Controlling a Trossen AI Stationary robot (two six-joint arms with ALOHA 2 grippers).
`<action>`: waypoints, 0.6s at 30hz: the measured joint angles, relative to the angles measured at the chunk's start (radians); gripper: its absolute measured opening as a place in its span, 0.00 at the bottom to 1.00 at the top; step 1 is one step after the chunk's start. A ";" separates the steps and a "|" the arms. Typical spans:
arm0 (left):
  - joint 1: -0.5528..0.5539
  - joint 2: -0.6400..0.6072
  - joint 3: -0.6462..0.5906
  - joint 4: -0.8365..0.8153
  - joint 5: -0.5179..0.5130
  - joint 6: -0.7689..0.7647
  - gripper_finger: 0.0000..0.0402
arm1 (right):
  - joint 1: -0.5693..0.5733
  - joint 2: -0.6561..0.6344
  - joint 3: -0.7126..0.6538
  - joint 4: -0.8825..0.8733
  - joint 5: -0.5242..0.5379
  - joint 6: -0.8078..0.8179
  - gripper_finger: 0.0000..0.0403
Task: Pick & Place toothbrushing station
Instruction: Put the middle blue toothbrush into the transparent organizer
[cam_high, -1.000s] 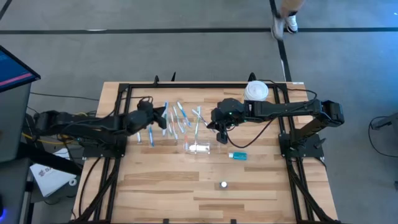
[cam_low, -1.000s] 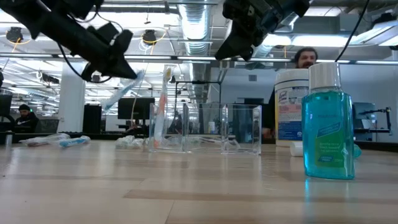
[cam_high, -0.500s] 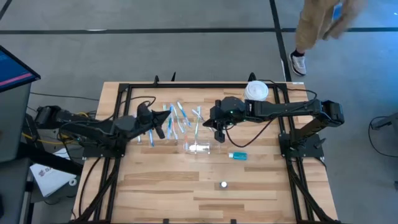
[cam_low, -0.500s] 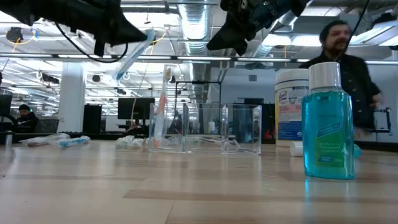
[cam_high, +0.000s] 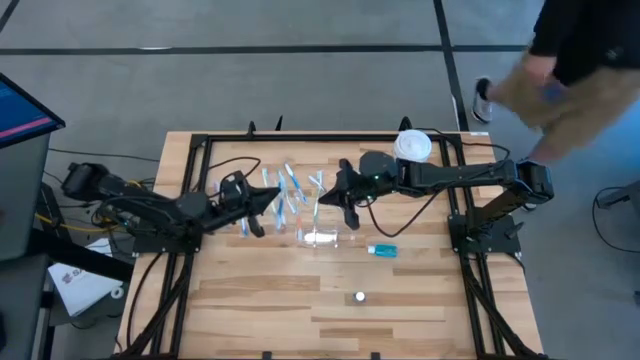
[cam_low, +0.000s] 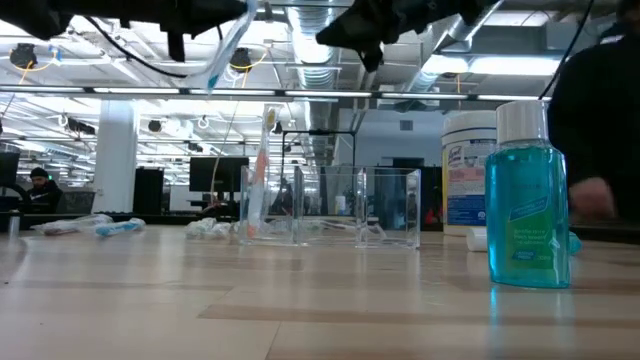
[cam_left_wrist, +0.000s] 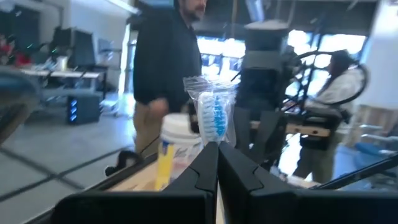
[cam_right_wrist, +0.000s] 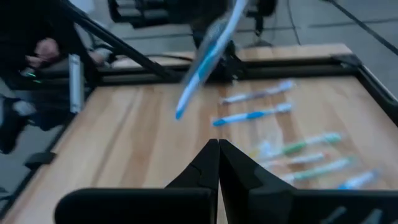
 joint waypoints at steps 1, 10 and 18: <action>0.000 0.017 0.000 0.035 0.015 0.011 0.00 | 0.000 0.000 0.000 0.014 -0.011 0.000 0.00; 0.000 0.140 0.000 0.269 0.117 0.060 0.00 | 0.000 0.000 0.000 0.076 -0.025 0.000 0.00; 0.004 0.209 0.035 0.315 0.138 0.071 0.00 | 0.000 -0.001 0.000 0.094 -0.024 0.077 0.00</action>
